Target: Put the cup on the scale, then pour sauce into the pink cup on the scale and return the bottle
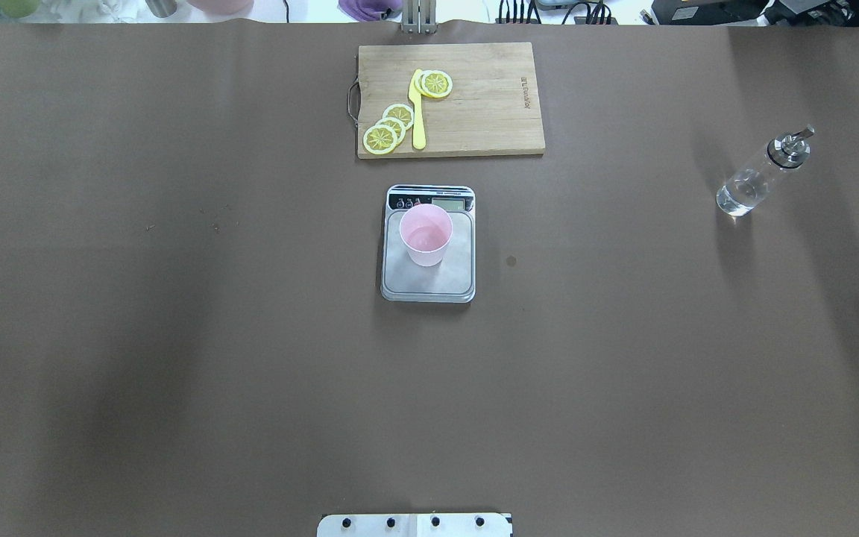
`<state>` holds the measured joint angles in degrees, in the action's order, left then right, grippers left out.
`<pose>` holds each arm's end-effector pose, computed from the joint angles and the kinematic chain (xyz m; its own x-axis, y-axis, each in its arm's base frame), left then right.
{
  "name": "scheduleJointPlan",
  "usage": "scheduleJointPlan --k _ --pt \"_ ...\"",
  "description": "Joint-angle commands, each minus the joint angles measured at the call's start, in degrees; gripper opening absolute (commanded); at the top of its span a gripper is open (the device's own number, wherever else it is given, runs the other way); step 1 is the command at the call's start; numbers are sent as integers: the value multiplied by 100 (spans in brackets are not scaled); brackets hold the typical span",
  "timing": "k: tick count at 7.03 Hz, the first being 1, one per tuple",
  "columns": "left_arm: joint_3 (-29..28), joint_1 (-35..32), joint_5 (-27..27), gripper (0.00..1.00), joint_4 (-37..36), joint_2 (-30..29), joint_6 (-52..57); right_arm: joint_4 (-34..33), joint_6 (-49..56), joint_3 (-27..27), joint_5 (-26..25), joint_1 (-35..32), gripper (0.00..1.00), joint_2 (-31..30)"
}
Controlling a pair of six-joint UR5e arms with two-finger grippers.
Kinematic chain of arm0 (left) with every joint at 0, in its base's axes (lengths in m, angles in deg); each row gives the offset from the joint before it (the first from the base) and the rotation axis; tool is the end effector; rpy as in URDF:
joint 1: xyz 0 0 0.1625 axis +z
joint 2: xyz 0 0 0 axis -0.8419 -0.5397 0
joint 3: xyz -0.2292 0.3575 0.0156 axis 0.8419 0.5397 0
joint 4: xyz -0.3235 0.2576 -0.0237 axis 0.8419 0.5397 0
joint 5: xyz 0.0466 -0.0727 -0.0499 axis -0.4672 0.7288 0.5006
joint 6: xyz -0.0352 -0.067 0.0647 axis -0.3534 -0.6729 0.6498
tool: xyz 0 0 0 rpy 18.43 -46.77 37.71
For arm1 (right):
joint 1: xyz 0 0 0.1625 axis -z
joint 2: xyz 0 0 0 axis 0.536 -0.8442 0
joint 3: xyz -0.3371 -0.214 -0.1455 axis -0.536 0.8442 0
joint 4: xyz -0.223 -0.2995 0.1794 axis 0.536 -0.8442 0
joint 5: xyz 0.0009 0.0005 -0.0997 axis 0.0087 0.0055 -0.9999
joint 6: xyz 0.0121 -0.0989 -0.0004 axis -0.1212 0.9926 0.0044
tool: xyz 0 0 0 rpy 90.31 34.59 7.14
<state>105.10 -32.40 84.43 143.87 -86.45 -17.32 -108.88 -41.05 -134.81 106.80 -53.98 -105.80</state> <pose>-0.0631 -0.4840 0.5951 0.7236 0.1946 -0.6622 -0.0976 0.9786 0.1810 0.0326 -0.5381 0.6280 0.7334 -0.0692 0.6763 -0.0140 0.9931 0.1168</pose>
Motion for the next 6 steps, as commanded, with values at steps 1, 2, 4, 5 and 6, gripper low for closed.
scheduleJointPlan --k 1,2,4,5,6 --pt "-13 0 -1 98 0 5 7 -1439 91 -432 -129 26 100 228" --pt "-13 -9 -10 98 0 14 7 -1838 213 -697 -121 17 100 177" --pt "-48 -9 -10 98 0 14 -2 -2733 1065 -1146 -103 -61 100 54" --pt "-65 -9 -10 98 -9 22 -2 -2729 1406 -1148 -51 -123 100 -121" --pt "-74 -9 16 98 -18 22 -2 -2712 1523 -1139 -42 -210 100 -253"
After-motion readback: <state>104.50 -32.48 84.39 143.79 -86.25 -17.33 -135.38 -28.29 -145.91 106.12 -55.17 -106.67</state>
